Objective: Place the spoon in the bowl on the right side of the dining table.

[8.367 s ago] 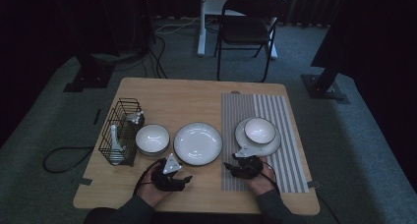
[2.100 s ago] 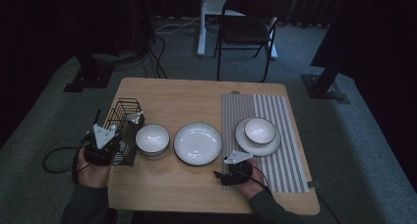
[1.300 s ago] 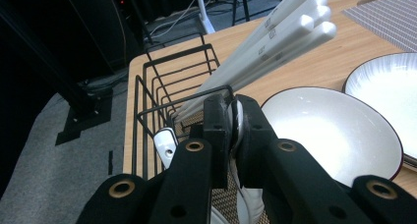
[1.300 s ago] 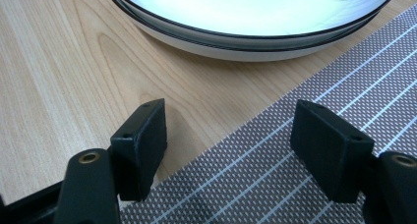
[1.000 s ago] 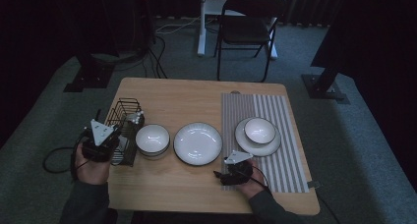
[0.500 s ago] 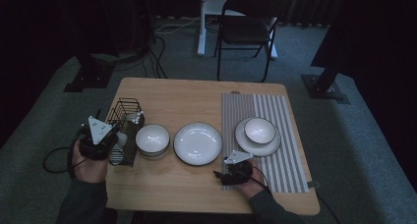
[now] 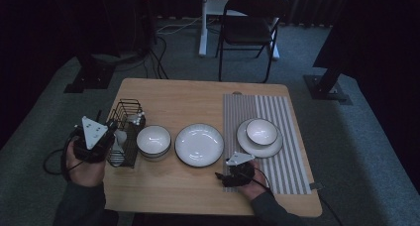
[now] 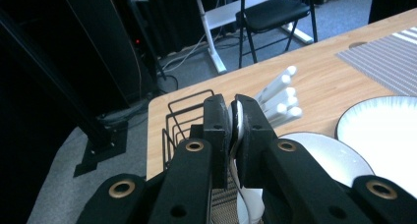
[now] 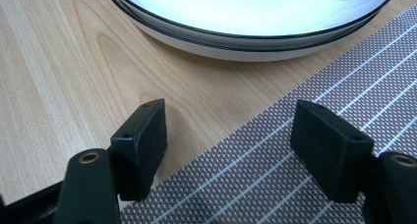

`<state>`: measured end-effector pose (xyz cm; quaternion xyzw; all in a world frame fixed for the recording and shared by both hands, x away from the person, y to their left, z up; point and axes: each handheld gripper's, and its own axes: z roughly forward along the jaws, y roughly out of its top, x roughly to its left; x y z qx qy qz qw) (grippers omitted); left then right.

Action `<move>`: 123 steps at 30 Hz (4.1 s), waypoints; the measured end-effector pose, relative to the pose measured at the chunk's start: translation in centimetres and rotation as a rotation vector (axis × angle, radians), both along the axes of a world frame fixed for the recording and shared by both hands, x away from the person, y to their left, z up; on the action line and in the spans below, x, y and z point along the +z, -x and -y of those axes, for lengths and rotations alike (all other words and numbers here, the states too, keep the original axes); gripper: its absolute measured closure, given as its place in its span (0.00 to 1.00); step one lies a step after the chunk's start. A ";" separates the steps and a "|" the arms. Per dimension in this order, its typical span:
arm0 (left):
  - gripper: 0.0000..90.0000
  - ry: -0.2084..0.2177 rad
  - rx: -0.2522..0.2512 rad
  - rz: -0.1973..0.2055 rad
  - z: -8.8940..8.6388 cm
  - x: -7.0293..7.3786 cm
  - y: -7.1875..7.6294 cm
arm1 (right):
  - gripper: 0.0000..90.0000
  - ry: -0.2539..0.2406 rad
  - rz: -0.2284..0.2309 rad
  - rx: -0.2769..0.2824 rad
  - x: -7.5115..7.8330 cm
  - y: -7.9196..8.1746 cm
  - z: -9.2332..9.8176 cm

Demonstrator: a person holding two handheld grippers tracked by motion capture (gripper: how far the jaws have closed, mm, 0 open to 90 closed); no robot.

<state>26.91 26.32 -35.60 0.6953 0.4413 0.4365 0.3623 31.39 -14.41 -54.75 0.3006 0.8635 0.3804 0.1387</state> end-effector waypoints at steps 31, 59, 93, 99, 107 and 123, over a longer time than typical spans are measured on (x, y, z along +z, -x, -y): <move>0.95 0.016 -0.135 -0.023 3.2 -0.8 0.3 | 0.33 0.001 0.002 0.002 0.0 0.0 0.0; 0.95 0.021 -0.285 -0.070 7.4 -2.4 -1.1 | 0.32 0.002 0.001 0.007 0.0 0.0 0.0; 0.95 0.047 -0.452 -0.106 11.6 -3.2 -4.1 | 0.31 0.002 0.002 0.011 0.0 0.0 0.0; 0.95 0.057 -0.483 -0.111 12.3 -3.3 -4.8 | 0.31 0.002 0.001 0.010 0.0 0.0 0.0; 0.95 0.074 -0.521 -0.134 13.5 -3.9 -5.6 | 0.31 0.002 0.000 0.009 0.0 0.0 0.0; 0.95 0.111 -0.568 -0.143 15.1 -3.7 -7.1 | 0.31 0.003 0.001 0.010 0.0 0.0 0.0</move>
